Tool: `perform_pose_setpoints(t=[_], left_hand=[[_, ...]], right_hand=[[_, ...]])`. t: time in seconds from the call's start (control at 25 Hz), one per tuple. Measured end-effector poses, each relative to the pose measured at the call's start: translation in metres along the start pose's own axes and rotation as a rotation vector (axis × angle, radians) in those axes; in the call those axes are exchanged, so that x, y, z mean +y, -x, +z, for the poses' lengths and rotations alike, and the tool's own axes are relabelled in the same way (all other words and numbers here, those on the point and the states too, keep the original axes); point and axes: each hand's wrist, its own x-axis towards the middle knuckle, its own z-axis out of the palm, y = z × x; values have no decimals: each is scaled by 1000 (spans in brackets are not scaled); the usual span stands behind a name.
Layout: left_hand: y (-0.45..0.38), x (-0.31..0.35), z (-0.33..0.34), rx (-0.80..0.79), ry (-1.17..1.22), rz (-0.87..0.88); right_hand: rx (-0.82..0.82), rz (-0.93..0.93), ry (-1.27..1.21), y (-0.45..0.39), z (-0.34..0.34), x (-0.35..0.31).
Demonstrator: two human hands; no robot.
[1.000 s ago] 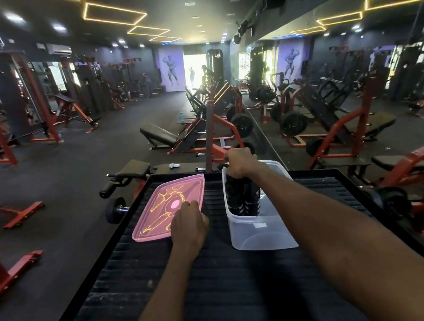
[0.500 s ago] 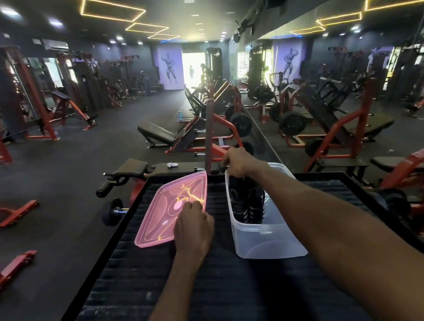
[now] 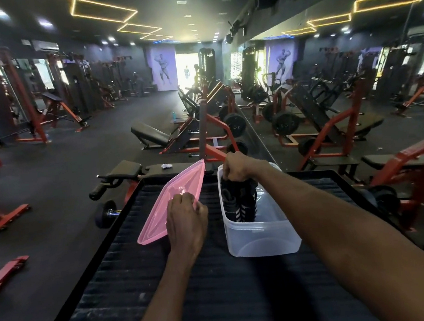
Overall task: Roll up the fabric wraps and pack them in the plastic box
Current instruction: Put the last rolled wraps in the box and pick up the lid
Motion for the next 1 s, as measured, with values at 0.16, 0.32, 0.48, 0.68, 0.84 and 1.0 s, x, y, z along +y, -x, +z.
perform_pose_setpoints(t=[0.16, 0.32, 0.48, 0.68, 0.84, 1.0], left_hand=[[-4, 9, -7, 133, 38, 28], [-22, 23, -30, 286, 171, -5], [-44, 51, -51, 418, 344, 24], [-64, 89, -62, 475, 500, -110], [-76, 97, -49, 300, 784, -543], [-72, 94, -38, 87, 647, -646]], right_hand=[[135, 43, -259, 5, 0, 0], [308, 107, -416, 4, -4, -1], [332, 161, -680, 9, -23, -11], [288, 181, -878, 23, -42, -26], [325, 281, -962, 29, -43, -17], [404, 426, -727, 42, -37, 6]])
